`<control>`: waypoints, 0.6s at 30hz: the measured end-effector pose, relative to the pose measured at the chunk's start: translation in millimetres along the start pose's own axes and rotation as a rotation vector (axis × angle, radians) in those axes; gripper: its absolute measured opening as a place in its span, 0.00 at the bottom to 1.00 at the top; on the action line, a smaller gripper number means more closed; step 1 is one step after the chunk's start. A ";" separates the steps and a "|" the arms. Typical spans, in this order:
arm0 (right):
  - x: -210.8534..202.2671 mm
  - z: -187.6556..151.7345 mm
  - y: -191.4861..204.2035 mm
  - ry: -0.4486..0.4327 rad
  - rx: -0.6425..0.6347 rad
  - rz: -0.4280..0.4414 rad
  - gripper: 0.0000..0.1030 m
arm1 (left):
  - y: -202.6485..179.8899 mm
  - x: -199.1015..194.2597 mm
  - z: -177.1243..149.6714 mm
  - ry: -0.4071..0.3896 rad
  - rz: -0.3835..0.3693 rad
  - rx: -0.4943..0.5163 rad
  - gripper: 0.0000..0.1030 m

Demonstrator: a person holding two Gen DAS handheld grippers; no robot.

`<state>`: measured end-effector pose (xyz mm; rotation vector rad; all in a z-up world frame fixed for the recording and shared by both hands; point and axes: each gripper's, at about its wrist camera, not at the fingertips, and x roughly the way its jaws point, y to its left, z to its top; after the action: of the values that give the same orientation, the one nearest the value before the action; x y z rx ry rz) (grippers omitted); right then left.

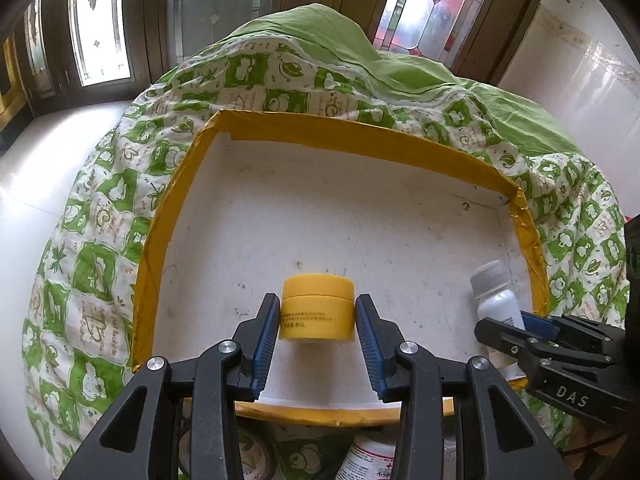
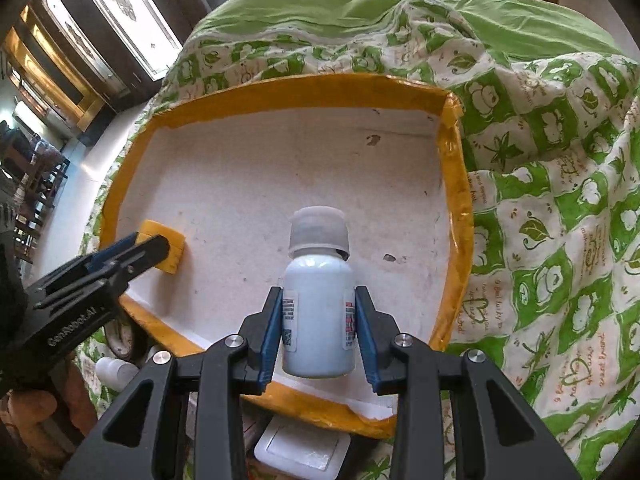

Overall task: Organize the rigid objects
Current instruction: 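Carry the yellow jar with the left tool while the right tool carries the white bottle over the tray, then open the left tool to drop the jar while the right tool releases the bottle in the tray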

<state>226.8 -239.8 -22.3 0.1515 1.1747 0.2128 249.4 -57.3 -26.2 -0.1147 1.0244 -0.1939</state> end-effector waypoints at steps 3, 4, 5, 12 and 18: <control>3.4 -1.9 -1.2 0.009 0.004 -0.010 0.33 | -0.4 -0.7 -1.8 -0.009 0.003 0.007 0.40; 4.2 -1.9 -1.4 0.009 0.003 -0.015 0.33 | -0.1 -1.3 -2.8 -0.011 0.004 0.008 0.40; 4.5 -2.1 -1.5 0.007 0.003 -0.018 0.33 | 0.2 -1.6 -3.3 -0.012 0.004 0.006 0.40; 4.9 -2.7 -0.8 0.003 0.006 -0.019 0.33 | 5.3 -2.9 -7.1 -0.006 0.000 -0.013 0.42; 3.5 -3.0 -3.9 -0.009 0.030 -0.006 0.33 | 8.1 -7.7 -10.9 -0.025 0.025 -0.031 0.63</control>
<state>225.6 -242.7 -27.4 0.1748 1.1700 0.1891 237.0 -47.8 -27.0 -0.1321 1.0038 -0.1537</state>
